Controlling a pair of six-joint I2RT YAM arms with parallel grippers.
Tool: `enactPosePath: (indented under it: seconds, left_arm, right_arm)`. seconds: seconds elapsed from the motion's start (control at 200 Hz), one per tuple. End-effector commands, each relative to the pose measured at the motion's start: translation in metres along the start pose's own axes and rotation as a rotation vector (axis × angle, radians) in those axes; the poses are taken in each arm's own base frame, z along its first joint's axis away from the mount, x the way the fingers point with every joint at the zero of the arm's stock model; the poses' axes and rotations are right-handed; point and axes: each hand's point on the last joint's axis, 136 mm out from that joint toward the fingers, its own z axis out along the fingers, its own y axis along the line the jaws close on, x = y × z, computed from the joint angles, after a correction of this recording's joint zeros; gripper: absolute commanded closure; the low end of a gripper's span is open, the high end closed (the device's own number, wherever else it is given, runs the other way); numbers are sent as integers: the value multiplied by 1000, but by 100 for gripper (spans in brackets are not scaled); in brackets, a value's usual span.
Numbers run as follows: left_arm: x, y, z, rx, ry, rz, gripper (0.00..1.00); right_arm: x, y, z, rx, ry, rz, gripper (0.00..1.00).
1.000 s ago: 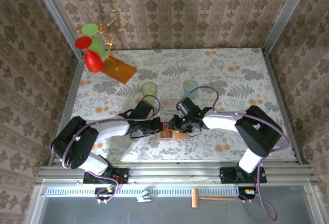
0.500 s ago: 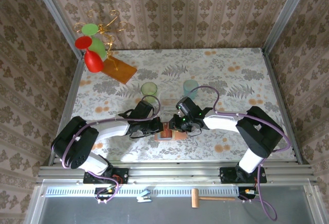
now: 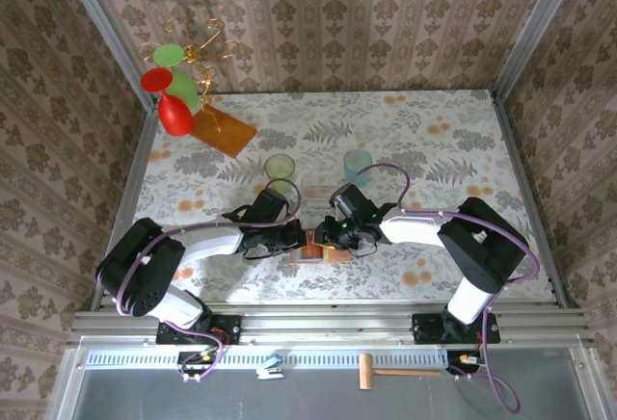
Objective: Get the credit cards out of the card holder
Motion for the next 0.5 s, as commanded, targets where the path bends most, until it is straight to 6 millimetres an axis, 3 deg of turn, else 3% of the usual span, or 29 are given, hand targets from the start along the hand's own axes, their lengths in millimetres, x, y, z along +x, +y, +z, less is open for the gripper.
enactPosePath:
  seconds: [0.0, 0.495]
  left_arm:
    - [2, 9, 0, -19, 2, -5, 100]
    - [-1, 5, -1, -7, -6, -6, 100]
  right_arm:
    - [3, -13, -6, 72, -4, -12, 76]
    - [-8, 1, -27, 50, -54, -37, 75]
